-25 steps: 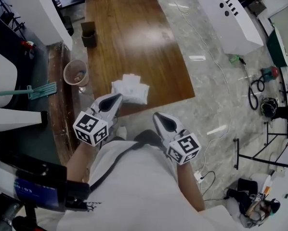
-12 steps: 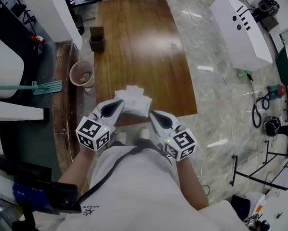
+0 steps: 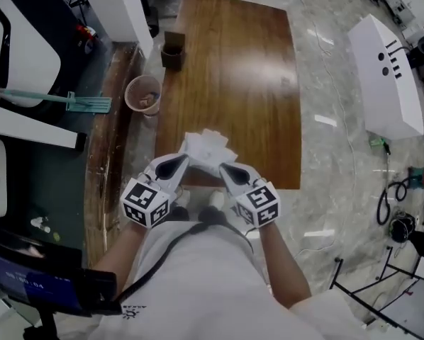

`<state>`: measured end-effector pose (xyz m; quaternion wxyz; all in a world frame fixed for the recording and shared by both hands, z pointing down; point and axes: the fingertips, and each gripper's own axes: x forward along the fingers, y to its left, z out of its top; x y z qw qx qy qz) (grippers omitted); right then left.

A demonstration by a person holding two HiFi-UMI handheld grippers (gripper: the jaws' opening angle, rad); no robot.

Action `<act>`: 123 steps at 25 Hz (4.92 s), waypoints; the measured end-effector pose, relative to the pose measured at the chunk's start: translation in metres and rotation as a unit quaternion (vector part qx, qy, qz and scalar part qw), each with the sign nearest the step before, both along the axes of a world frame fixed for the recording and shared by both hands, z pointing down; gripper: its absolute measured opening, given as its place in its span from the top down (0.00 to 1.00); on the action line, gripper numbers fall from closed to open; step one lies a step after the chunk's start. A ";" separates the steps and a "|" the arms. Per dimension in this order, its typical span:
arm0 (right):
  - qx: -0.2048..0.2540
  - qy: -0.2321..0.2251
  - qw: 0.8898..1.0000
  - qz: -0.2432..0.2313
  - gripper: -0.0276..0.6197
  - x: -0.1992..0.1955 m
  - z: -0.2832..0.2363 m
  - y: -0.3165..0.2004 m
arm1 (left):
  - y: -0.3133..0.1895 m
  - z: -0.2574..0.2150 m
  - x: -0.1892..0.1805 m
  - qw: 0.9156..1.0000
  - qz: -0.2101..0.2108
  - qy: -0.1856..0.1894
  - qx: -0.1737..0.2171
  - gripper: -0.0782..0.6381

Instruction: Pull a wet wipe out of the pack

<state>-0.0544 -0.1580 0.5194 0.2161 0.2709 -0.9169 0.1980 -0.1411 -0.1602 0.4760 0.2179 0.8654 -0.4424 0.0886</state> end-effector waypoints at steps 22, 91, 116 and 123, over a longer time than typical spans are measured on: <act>-0.055 0.104 0.988 -0.098 0.86 -0.044 0.114 -0.030 | 0.019 0.013 -0.029 0.992 -0.123 -0.007 -0.024 0.88; 0.031 -0.009 0.996 0.078 0.94 0.025 -0.006 -0.022 | 0.005 -0.021 0.046 0.999 0.030 0.013 0.027 0.88; 0.101 -0.059 0.987 0.108 0.94 0.048 -0.082 -0.021 | -0.008 -0.027 0.080 0.996 0.078 0.021 0.035 0.88; 0.122 -0.073 0.982 0.128 0.94 0.063 -0.108 -0.019 | -0.012 -0.030 0.085 0.995 0.090 0.022 0.037 0.88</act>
